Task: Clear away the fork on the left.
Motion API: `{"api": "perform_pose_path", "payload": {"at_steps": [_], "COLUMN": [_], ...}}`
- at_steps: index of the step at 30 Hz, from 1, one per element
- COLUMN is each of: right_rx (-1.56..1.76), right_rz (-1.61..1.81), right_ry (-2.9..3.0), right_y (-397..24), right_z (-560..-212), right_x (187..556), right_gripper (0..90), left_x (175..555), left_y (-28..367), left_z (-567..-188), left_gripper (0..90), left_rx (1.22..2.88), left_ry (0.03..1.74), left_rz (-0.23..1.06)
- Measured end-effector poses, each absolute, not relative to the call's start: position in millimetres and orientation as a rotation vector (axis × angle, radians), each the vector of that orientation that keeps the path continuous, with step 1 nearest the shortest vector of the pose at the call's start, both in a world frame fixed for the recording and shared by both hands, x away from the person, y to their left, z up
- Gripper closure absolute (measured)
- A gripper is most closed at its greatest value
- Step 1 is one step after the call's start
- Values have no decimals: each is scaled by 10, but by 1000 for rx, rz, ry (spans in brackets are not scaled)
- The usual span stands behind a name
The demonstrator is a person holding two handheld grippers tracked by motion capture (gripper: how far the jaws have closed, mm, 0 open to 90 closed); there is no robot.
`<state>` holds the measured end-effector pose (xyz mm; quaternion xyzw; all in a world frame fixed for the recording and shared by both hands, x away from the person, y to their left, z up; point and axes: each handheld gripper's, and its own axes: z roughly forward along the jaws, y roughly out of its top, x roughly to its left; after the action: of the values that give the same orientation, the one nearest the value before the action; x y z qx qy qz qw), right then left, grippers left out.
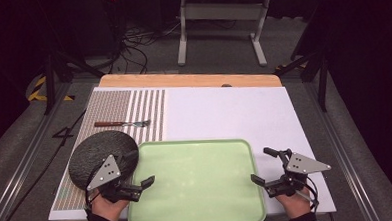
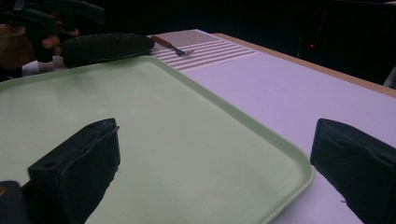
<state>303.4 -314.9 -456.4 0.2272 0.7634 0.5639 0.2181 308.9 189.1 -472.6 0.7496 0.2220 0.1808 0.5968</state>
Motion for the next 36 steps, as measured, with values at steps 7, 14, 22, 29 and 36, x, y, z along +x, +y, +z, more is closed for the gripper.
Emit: {"api": "perform_pose_path", "payload": {"at_steps": [7,14,22,29,36], "right_rx": [626,625,631,632,642], "right_rz": [1570,1570,1570,1573,1569], "right_ry": [2119,2125,2129,2126,2136], "right_y": [-3137,-3133,-3136,-3145,-3148], "right_z": [-4565,-4565,-4563,-4553,-4562], "right_x": [3048,3055,3063,3072,3090], "right_gripper": [25,25,32,39,39], "left_x": [3043,3052,3092,3170,3297], "left_y": [1888,1915,1935,1924,1906], "left_z": [-4648,-4643,-4596,-4501,-4354], "left_gripper": [48,34,57,59,65], "left_rx": [1796,1809,1804,1834,1896], "left_ry": [508,496,498,480,450], "left_rz": [420,423,382,388,390]}}
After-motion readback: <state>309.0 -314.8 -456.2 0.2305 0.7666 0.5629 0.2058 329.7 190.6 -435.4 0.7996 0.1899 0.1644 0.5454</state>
